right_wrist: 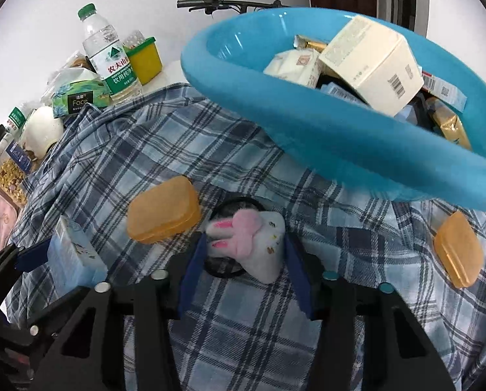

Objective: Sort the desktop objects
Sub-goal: 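Lower the right tool onto the pink-and-white bunny toy and close it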

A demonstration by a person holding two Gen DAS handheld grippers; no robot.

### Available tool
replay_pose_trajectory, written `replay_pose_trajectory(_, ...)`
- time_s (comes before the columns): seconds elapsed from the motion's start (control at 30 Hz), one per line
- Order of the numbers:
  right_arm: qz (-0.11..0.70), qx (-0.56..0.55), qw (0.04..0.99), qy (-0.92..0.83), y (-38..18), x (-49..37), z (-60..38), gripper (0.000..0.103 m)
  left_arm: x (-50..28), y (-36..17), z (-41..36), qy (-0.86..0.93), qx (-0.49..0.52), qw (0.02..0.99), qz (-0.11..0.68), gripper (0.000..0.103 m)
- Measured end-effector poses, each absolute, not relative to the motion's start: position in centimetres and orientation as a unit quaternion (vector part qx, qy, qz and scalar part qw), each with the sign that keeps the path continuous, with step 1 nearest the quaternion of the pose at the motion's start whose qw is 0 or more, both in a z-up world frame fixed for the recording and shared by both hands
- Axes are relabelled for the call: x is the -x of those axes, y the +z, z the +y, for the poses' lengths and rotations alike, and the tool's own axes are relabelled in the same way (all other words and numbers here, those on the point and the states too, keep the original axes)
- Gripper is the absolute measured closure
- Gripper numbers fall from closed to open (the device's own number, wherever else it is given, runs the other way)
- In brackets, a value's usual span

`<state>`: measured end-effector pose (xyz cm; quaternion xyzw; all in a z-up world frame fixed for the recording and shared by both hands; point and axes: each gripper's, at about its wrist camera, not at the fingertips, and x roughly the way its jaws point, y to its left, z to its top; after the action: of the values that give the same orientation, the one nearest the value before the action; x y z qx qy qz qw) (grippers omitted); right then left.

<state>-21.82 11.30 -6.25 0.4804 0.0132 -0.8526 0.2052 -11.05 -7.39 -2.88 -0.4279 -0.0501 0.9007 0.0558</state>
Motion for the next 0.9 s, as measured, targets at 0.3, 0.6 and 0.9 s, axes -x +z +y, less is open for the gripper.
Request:
replay_pose_trajectory(0.3, 0.027, -0.475, 0.213, -0.853, -5.7, 18.7, 13.0, 0.079, 10.6, -2.5, -6.0, 0.901, 0.425, 0.078, -0.046, 0.025)
replay_pose_trajectory(0.6, -0.015, -0.479, 0.183, -0.859, -4.6, 13.8, 18.0, 0.079, 9.9, -3.0, -4.2, 0.896, 0.431, 0.1, -0.04, 0.025)
replay_pose_trajectory(0.9, 0.016, -0.488, 0.176, -0.855, -5.2, 11.2, 18.7, 0.074, 8.9, -3.0, -2.3, 0.893, 0.433, 0.12, -0.028, 0.025)
